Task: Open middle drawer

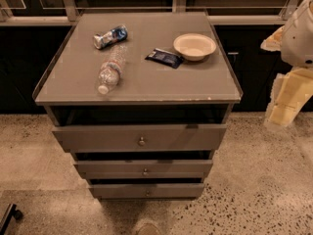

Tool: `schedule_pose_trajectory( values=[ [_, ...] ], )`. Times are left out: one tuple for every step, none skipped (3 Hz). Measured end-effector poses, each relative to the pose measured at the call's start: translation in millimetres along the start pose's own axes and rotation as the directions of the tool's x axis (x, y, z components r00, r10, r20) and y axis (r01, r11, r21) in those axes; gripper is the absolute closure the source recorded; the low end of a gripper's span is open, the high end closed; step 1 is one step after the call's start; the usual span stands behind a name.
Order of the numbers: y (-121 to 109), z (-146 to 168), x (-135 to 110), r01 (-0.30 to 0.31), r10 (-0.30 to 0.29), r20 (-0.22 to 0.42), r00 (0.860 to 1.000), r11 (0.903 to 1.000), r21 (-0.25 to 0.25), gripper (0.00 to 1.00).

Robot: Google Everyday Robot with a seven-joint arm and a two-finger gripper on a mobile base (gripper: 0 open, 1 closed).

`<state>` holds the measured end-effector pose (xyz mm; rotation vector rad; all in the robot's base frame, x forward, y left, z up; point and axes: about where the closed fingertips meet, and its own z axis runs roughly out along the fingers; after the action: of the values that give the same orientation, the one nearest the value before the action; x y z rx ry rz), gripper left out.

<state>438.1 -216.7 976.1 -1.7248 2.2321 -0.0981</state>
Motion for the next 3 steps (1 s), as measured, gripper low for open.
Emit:
schedule_pose_trajectory(
  values=[
    [0.0, 0.0, 0.0, 0.000, 0.000, 0.000, 1.000, 1.0000, 0.000, 0.00],
    [-1.1, 8.1, -0.1, -0.021, 0.020, 0.036, 0.999, 0.9993, 0.030, 0.00],
    [18.6, 39.0, 8.7, -0.103, 0.098, 0.113, 0.989, 0.9940, 0.037, 0.00]
  ],
)
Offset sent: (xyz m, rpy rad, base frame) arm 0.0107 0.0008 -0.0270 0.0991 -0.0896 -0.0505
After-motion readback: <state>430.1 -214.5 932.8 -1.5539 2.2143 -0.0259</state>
